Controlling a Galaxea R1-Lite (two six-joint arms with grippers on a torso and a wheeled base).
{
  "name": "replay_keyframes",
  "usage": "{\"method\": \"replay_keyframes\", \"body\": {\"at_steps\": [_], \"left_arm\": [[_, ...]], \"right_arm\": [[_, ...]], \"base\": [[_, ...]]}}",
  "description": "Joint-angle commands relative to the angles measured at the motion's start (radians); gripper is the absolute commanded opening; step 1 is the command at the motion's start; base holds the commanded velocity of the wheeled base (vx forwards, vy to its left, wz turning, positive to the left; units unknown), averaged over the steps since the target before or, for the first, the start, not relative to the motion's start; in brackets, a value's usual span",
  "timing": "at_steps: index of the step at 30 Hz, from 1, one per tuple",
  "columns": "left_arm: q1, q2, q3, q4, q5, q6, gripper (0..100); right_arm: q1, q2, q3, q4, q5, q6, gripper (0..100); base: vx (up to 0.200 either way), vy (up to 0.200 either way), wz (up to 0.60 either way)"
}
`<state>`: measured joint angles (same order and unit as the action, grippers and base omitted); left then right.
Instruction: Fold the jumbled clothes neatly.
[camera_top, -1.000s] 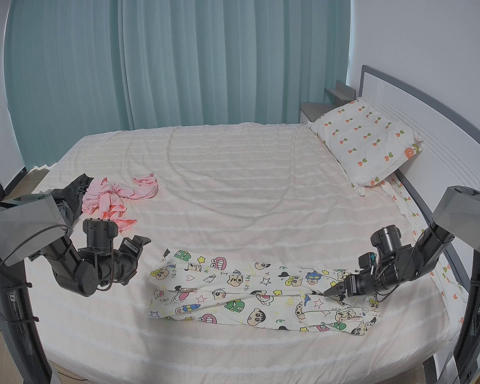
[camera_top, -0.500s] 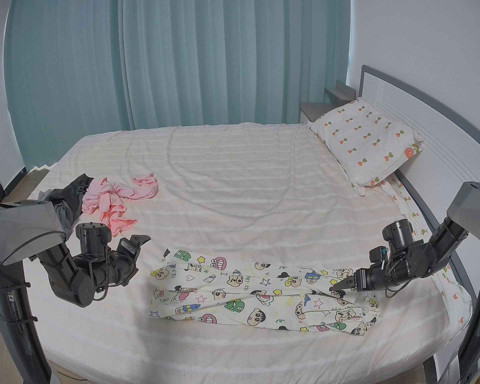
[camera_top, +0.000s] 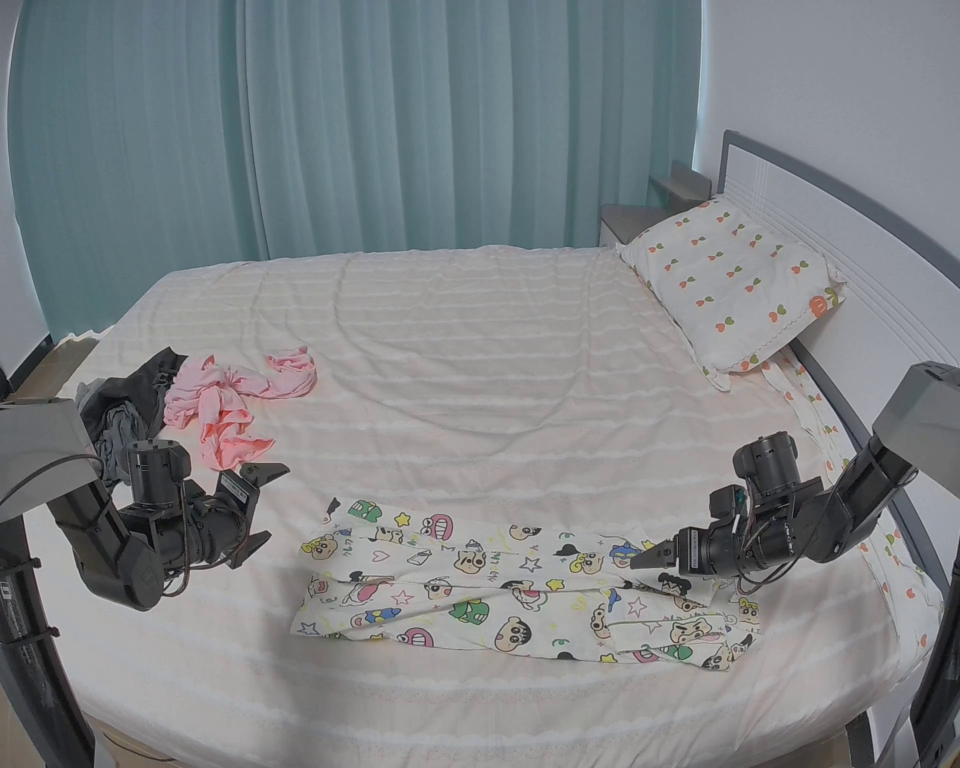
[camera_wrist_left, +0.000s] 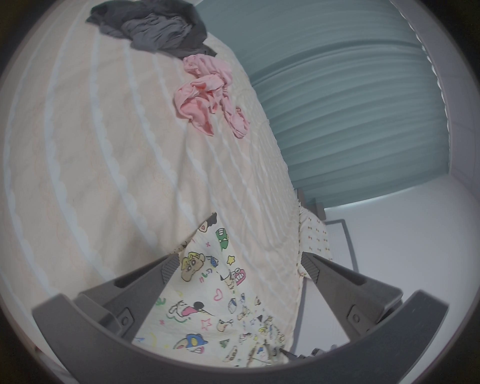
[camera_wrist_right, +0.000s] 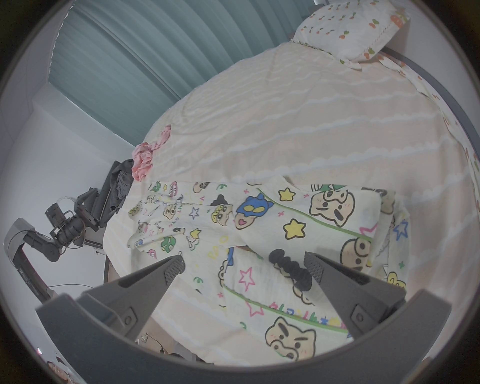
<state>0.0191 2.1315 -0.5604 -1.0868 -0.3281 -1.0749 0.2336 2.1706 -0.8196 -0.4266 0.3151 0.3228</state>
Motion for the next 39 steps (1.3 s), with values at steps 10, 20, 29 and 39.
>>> {"method": "replay_keyframes", "body": {"at_steps": [10,20,29,39], "left_arm": [[-0.111,0.111,0.045,-0.002,0.198,0.130,100],[-0.094,0.153,-0.095,0.004,0.198,0.222,100],[-0.030,0.165,-0.147,0.054,-0.086,0.311,100],[0.031,0.171,-0.338,0.447,-0.144,0.506,100]], "right_arm": [[-0.066,-0.158,0.198,-0.087,-0.024,0.125,100],[0.006,-0.374,0.453,-0.374,-0.033,0.268,100],[0.075,-0.423,0.473,-0.399,-0.139,0.392,100],[0.102,-0.419,0.471,-0.403,-0.168,0.389,100]], "base": [[0.000,0.000,0.00],[0.000,0.000,0.00],[0.000,0.000,0.00],[0.000,0.000,0.00]]}}
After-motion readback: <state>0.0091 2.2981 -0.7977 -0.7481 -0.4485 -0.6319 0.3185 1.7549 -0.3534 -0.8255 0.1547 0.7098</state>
